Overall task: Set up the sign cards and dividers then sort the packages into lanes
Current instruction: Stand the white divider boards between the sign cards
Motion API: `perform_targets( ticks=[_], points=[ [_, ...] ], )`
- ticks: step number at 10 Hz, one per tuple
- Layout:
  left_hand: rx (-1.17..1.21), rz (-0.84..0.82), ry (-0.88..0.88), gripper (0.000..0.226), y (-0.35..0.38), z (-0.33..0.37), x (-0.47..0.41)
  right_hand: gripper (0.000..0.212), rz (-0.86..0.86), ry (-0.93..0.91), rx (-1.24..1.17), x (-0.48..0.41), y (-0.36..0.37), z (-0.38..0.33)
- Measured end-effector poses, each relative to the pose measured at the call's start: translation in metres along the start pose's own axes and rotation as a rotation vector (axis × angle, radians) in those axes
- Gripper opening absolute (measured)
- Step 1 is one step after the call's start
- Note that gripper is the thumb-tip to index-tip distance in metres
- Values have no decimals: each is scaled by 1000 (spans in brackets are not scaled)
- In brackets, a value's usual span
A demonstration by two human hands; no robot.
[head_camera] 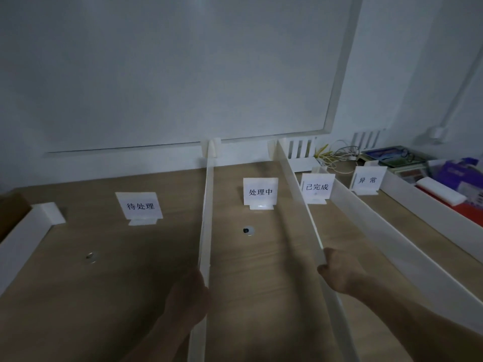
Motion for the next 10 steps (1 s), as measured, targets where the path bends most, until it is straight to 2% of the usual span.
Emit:
perform_targets(
  ticks=[1,2,3,4,5,7,9,10],
  points=[
    [5,-11,19,48,13,1,-13,34,-31,6,-3,-13,13,16],
    [-53,-105,23,46,44,-1,-32,42,-68,1,10,-35,25,37],
    [-36,-71,-30,47,46,5,-34,56,-89,-1,24,-50,34,53],
    [-63,-88,-51,51,51,10,-31,33,-127,-9,30,-50,34,50],
    [-97,-59,-64,50,59,7,-33,24,-158,-46,22,-56,42,56],
    [-232,-66,-42,51,69,1,-28,32,-211,-76,-28,-59,53,65],
    [-205,-51,-39,43,75,-7,-28,33,-233,-97,-43,-58,64,67],
    [-238,-55,-33,46,78,-10,-27,32,-231,-105,-40,-58,70,61]
  ],
)
Point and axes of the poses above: each hand's wrist, its own x-axis away from the middle knuckle, its own y-axis out of the palm, z = x × y, the point moved 2 cm from there along -x, towards the middle knuckle, and after that the axes turned 15 degrees about -x, right-handed, at the moved point
